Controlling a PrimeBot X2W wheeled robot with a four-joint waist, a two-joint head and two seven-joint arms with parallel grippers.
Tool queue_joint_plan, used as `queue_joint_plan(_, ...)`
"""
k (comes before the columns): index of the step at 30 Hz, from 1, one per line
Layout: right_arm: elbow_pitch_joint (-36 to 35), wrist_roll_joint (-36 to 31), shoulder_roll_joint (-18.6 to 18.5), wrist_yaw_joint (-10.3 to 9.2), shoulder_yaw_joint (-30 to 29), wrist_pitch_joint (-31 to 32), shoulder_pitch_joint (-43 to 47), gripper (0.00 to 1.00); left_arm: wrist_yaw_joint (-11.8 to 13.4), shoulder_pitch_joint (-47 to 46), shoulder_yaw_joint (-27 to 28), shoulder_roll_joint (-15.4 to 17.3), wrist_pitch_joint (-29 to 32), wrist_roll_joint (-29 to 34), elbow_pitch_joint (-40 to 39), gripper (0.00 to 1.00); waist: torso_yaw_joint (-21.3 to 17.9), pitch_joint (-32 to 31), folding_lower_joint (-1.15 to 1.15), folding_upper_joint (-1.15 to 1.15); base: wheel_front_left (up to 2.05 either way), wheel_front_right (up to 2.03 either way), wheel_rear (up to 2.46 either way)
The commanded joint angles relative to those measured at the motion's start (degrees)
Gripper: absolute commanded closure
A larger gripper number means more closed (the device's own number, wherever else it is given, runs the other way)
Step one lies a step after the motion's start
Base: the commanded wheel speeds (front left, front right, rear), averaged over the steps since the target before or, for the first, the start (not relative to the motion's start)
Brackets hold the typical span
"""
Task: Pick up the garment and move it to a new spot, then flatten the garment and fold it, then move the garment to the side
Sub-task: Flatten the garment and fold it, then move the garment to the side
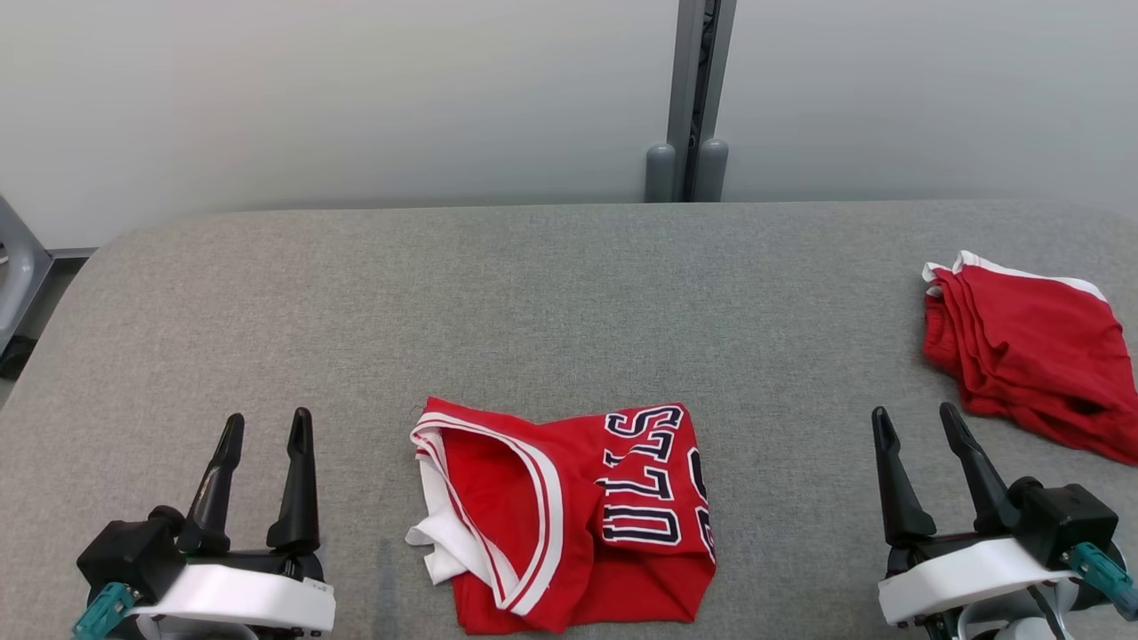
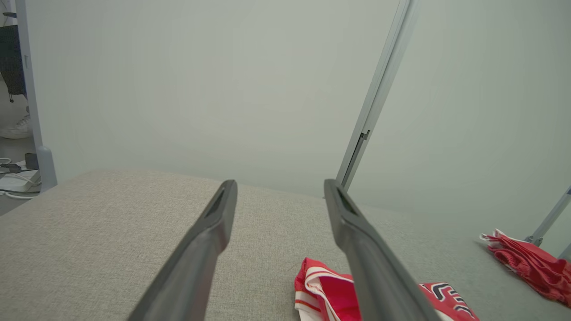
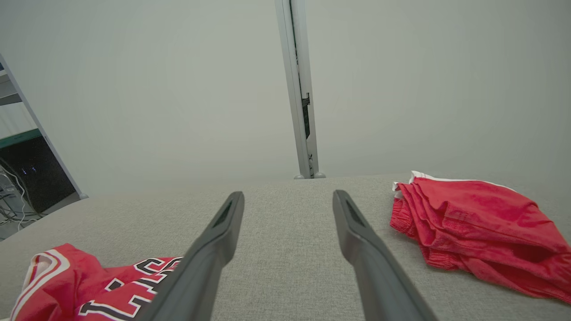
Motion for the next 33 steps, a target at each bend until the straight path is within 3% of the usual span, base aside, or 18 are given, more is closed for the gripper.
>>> queue_joint_plan(1, -0.03, 0.18, -0.31, 0.01, 0.07, -0.39, -0.6, 0.0, -0.1, -0.38, 0.04, 0.14, -0.21, -0.33, -0.18, 0.0, 0.18, 0.14, 0.0, 0.0, 0.0, 0.0, 0.0)
queue_joint_plan(33, 3.12, 1.46, -0.31, 0.01, 2.77, -0.26, -2.92, 0.0, -0.11, -1.07, -0.57, 0.26, -0.22, -0.73, 0.88, 0.0, 1.18, 0.44, 0.0, 0.0, 0.0, 0.0, 0.0)
